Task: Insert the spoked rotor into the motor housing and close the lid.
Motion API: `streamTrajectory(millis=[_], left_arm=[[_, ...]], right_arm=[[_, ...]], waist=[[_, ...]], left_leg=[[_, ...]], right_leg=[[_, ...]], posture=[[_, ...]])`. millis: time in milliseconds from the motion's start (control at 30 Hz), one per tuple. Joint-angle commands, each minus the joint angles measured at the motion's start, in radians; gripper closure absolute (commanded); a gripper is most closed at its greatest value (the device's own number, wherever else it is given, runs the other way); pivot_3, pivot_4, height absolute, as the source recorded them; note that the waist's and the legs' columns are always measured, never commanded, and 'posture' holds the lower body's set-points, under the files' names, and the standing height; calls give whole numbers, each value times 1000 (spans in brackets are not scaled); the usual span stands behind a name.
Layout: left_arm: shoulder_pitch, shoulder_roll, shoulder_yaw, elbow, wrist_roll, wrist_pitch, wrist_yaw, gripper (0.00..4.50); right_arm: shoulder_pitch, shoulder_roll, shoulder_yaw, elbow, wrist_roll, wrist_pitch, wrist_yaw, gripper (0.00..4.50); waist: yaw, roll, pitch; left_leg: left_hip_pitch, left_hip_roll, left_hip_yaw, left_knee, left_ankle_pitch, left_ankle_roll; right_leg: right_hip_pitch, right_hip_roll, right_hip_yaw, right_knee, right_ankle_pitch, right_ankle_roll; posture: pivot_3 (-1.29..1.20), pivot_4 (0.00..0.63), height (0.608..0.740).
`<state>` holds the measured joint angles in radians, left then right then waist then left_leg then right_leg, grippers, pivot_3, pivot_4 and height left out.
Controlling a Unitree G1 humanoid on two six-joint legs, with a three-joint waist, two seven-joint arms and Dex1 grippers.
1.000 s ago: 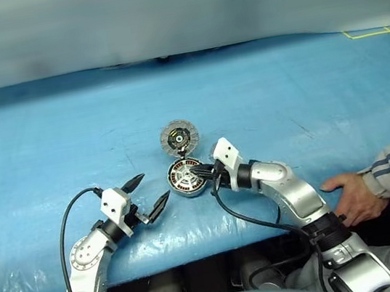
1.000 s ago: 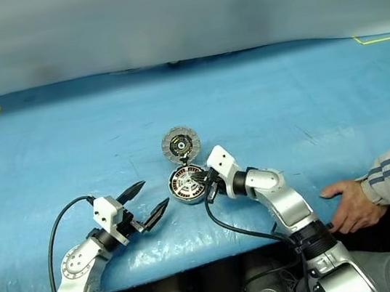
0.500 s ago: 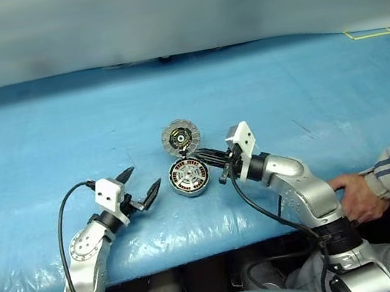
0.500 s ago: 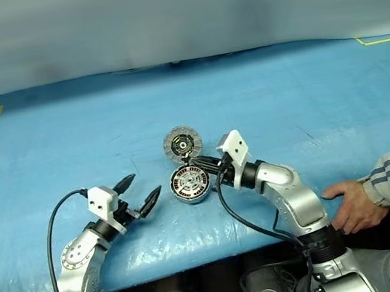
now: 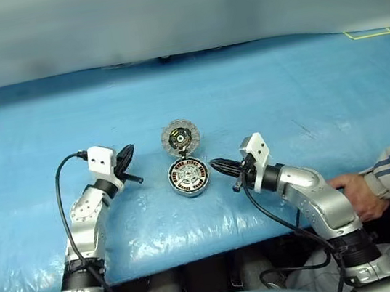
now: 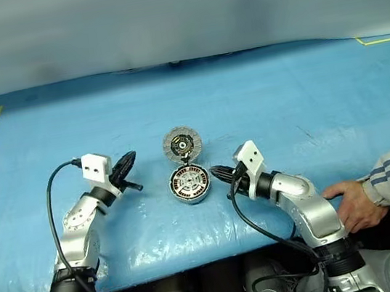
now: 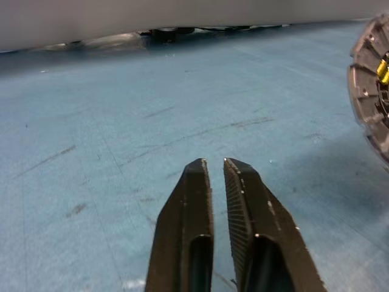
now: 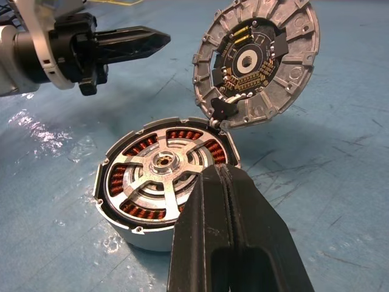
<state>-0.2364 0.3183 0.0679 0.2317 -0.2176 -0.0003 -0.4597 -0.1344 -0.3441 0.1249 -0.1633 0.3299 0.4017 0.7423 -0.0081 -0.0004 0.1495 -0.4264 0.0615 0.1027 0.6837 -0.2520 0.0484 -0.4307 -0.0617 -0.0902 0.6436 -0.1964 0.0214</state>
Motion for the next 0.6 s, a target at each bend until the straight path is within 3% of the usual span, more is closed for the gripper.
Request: streamTrajectory(millis=[33, 600], left_arm=[[-38, 0, -1, 30, 19, 2, 6, 4487], [-322, -55, -50, 332, 56, -31, -82, 4487]], right_arm=[[-5, 3, 0, -31, 13, -12, 3, 4500], [3, 1, 5, -37, 9, -19, -9, 4500]], waist=[[-2, 0, 0], [-1, -1, 1]], left_leg=[[0, 0, 0, 0, 0, 0], [0, -2, 0, 1, 0, 0]], right_leg=[[0, 0, 0, 0, 0, 0], [0, 1, 0, 0, 1, 1]], posture=[[0, 150, 740], [0, 150, 740]])
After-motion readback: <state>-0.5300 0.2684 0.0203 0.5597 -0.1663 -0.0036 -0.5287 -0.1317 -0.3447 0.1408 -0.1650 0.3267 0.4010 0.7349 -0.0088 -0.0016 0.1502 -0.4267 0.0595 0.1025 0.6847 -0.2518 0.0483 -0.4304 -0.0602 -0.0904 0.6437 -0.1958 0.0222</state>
